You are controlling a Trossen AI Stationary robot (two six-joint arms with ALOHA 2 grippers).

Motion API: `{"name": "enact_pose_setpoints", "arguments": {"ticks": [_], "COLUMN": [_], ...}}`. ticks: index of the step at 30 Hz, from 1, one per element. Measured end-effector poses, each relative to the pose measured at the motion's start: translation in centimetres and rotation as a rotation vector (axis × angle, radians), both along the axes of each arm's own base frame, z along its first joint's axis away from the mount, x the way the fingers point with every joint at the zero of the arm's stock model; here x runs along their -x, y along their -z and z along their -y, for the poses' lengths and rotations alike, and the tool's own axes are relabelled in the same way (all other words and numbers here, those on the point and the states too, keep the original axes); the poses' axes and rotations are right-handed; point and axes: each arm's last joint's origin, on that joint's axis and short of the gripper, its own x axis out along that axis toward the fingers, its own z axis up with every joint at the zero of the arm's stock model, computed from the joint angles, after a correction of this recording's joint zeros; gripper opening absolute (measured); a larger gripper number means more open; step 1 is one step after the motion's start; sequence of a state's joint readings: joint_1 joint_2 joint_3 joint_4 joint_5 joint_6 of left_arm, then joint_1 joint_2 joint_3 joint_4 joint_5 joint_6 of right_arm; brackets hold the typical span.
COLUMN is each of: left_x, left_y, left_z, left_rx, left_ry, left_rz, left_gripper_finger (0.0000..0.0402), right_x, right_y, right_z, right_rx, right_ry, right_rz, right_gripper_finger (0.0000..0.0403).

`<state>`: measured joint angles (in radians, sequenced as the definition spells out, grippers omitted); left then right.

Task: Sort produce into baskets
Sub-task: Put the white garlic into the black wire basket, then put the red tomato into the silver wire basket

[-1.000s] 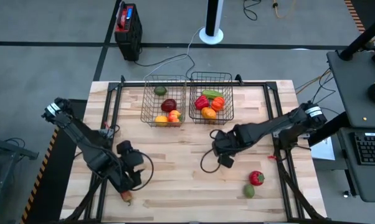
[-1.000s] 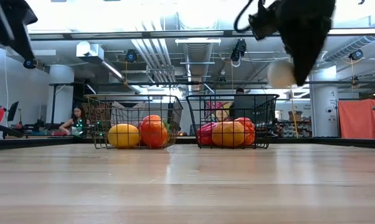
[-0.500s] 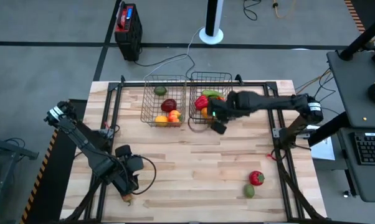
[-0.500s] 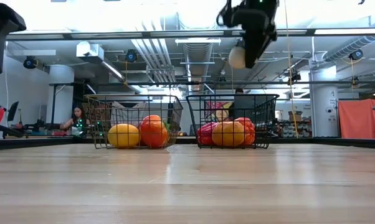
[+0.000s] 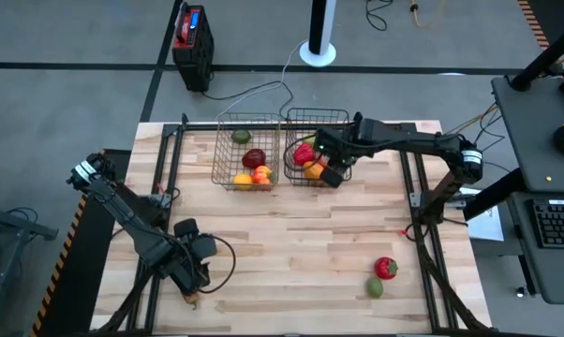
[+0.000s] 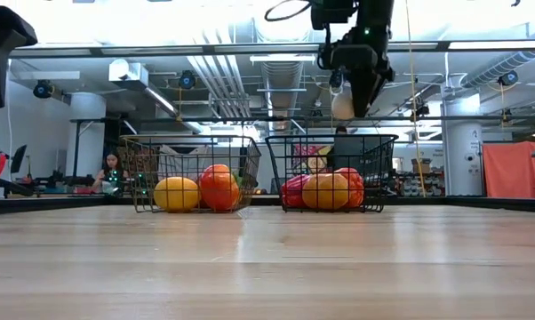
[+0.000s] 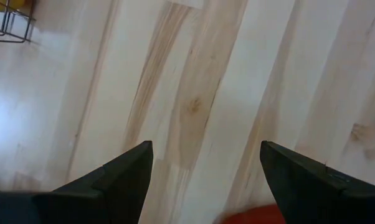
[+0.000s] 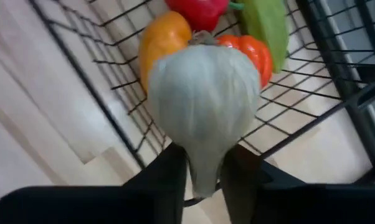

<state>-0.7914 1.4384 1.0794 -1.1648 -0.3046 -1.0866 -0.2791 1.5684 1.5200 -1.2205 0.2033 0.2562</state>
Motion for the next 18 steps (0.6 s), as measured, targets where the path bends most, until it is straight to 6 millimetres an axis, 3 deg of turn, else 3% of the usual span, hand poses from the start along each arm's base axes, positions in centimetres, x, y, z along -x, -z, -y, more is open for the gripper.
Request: {"name": "enact_pose_setpoints", "arguments": {"ticks": [10,18], "left_x": [-0.1,-0.5], "left_y": [0.0,-0.1], "left_z": [0.0,0.3], "left_rx": [-0.004,0.005], "left_ry": [-0.001,-0.006], "left_rz": [0.012,0.077], "left_gripper_finger": [0.0278,0.0278], "right_x": [-0.1,-0.3], "right_y": [0.0,0.0], "right_z": [0.0,-1.8], "right_rx": [0.012,-0.071], "right_ry": [0.008,-0.016], "right_rz": [0.005,0.013], "right_gripper_finger": [0.0179,0.0213]}}
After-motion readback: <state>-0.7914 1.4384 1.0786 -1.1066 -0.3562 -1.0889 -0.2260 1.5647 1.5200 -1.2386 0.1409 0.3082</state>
